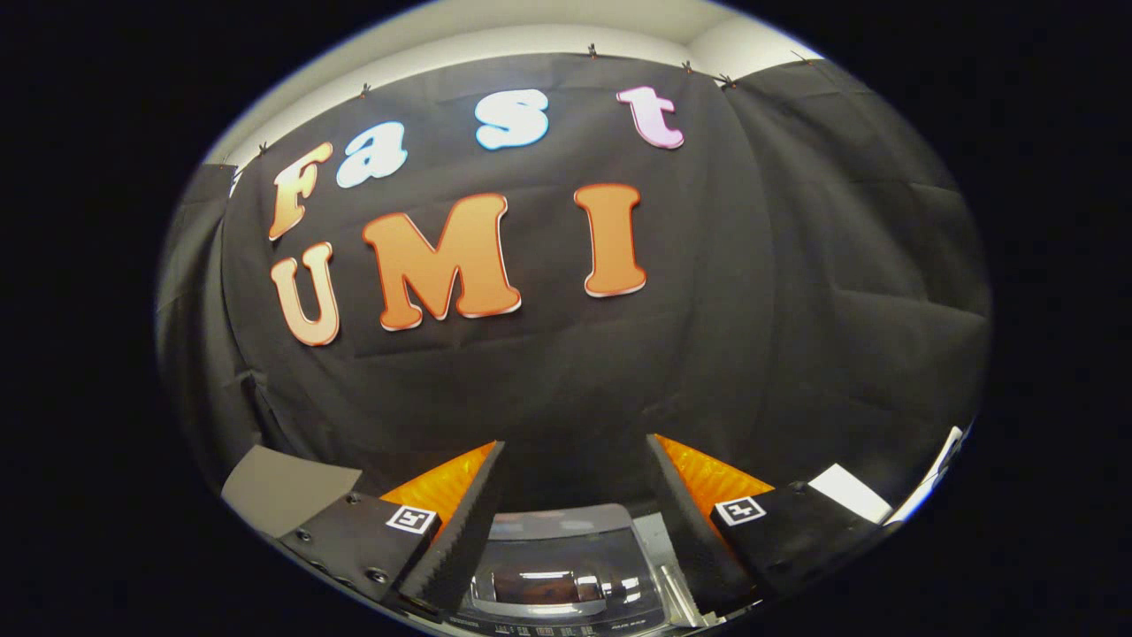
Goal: Put the clothes into the washing machine and then close the washing machine lid.
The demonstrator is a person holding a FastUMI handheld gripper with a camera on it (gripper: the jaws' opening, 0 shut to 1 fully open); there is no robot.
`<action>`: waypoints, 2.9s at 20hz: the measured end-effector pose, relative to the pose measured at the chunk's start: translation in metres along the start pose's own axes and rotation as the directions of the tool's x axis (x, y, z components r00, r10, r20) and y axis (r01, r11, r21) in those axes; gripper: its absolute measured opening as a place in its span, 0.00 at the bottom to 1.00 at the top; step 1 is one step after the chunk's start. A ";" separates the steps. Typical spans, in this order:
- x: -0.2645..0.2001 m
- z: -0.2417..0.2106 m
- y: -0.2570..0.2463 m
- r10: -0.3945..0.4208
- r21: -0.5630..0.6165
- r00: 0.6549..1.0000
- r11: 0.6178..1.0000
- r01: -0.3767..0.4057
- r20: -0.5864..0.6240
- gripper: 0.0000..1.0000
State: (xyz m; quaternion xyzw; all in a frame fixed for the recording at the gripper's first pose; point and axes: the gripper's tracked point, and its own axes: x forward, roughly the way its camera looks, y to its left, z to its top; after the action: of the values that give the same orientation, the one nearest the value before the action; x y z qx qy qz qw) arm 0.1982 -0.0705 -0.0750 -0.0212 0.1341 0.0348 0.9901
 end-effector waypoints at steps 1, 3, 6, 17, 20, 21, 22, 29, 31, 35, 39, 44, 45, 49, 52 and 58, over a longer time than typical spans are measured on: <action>-0.007 0.013 -0.004 0.006 -0.003 1.000 1.000 -0.006 0.020 0.99; -0.019 0.036 -0.010 0.019 -0.010 0.999 1.000 -0.018 0.048 0.99; -0.032 0.060 -0.016 0.034 -0.049 0.996 0.998 -0.030 0.077 0.99; -0.064 0.099 -0.016 0.015 -0.072 0.983 0.997 -0.002 0.183 0.99; -0.069 0.104 -0.009 0.017 -0.070 0.976 0.998 -0.002 0.219 0.99; -0.070 0.102 -0.004 0.019 -0.073 0.975 0.997 -0.003 0.220 0.99; -0.072 0.101 -0.002 0.020 -0.077 0.975 0.997 -0.003 0.221 0.99; -0.100 0.084 0.018 -0.026 -0.093 0.974 0.994 0.048 0.224 0.98; -0.113 0.080 0.027 -0.028 -0.093 0.974 0.994 0.050 0.224 0.98; -0.135 0.082 0.039 -0.019 -0.108 0.973 0.993 0.045 0.228 0.98; -0.152 0.093 0.046 0.019 -0.105 0.972 0.994 0.005 0.233 0.99; -0.170 0.106 0.021 0.017 -0.079 0.963 0.997 0.004 0.269 0.98; -0.171 0.106 0.013 0.016 -0.077 0.963 0.997 0.005 0.271 0.98; -0.159 0.109 -0.021 0.020 -0.063 0.962 0.998 -0.003 0.273 0.98; -0.149 0.120 -0.042 0.029 -0.064 0.959 0.998 -0.011 0.281 0.98; -0.122 0.138 -0.087 0.048 -0.079 0.956 0.997 -0.027 0.288 0.98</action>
State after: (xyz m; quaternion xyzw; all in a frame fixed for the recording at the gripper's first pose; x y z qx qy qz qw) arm 0.1234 -0.1580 0.0935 -0.0498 -0.0135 0.0613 0.9968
